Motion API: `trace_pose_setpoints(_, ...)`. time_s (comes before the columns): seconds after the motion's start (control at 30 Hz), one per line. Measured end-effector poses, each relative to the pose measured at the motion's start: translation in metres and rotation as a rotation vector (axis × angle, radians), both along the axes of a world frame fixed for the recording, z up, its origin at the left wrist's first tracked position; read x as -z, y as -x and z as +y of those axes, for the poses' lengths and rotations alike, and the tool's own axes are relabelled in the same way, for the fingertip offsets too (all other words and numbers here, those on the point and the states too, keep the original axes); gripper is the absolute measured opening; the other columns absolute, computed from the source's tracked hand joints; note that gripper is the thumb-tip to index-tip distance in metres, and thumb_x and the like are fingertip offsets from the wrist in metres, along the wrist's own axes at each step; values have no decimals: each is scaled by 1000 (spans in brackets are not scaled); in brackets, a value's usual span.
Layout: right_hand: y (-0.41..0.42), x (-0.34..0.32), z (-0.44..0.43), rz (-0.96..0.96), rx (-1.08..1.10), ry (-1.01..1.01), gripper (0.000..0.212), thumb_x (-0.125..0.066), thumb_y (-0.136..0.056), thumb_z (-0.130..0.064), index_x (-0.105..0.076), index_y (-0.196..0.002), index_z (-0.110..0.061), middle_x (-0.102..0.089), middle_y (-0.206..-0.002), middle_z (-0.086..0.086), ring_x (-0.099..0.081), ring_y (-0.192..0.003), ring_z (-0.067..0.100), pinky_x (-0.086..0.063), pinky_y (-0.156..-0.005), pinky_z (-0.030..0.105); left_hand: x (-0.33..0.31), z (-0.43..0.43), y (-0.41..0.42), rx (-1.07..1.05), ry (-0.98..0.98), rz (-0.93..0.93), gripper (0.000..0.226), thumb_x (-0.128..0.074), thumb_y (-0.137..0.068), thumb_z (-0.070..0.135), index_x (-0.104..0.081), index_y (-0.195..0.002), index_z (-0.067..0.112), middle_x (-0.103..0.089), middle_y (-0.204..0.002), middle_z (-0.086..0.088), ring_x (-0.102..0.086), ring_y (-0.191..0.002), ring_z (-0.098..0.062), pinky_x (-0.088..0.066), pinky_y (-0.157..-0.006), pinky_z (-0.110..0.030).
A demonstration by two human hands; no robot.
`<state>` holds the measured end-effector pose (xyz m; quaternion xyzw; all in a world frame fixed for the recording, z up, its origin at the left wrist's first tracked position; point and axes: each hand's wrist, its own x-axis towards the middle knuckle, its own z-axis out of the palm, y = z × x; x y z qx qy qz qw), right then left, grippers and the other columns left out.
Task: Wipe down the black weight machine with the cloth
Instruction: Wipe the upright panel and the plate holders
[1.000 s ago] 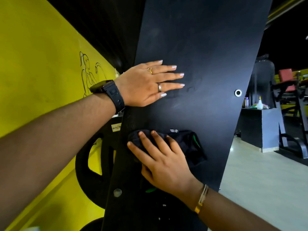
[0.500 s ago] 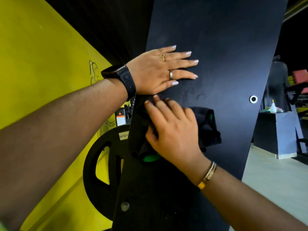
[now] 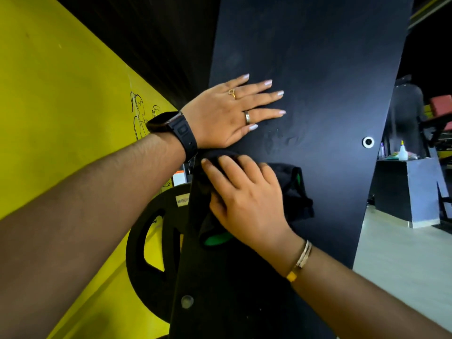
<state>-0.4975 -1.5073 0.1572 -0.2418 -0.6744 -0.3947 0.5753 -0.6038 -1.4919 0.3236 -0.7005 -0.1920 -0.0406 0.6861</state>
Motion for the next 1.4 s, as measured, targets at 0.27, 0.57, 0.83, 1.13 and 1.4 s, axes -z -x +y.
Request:
trace_pose_setpoints(0.27,32,40,-2,-206,28,-66,48,-50,-91,-28,-54,-137,-17,-58,-132,7,-54,-115,31,-43,-88,41,1,-2,0,19,1,-17,45,-36,-102,25,-43,-147,22,-39,-152,-5,-36,-141,-27,-27,-117,-45)
trace_pose_setpoints(0.57,-28,68,8,-9,68,11,54,-60,-80,-33,-58,-134,-26,-61,-131,0,-51,-115,27,-37,-87,41,14,-9,3,-9,41,-66,43,-31,-105,22,-45,-145,17,-44,-149,-7,-40,-138,-27,-30,-115,-43)
trace_pose_setpoints(0.83,-86,59,37,542,94,201,54,-56,-84,-35,-53,-136,-21,-61,-130,9,-45,-113,32,-37,-83,44,43,-15,11,3,9,-114,45,-40,-100,13,-44,-145,11,-45,-148,-10,-42,-138,-27,-34,-113,-42)
trace_pose_setpoints(1.13,-62,12,29,104,94,-23,50,-58,-86,-35,-57,-135,-22,-61,-130,2,-51,-109,29,-35,-80,40,70,-12,16,45,-104,-311,46,-42,-99,9,-41,-144,1,-44,-147,-16,-44,-136,-27,-37,-112,-40)
trace_pose_setpoints(1.4,-97,-62,43,356,128,156,59,-52,-85,-43,-48,-141,-27,-54,-139,3,-52,-115,37,-39,-83,44,76,-18,14,11,-96,-394,46,-40,-99,9,-42,-144,1,-44,-148,-16,-43,-137,-29,-32,-114,-39)
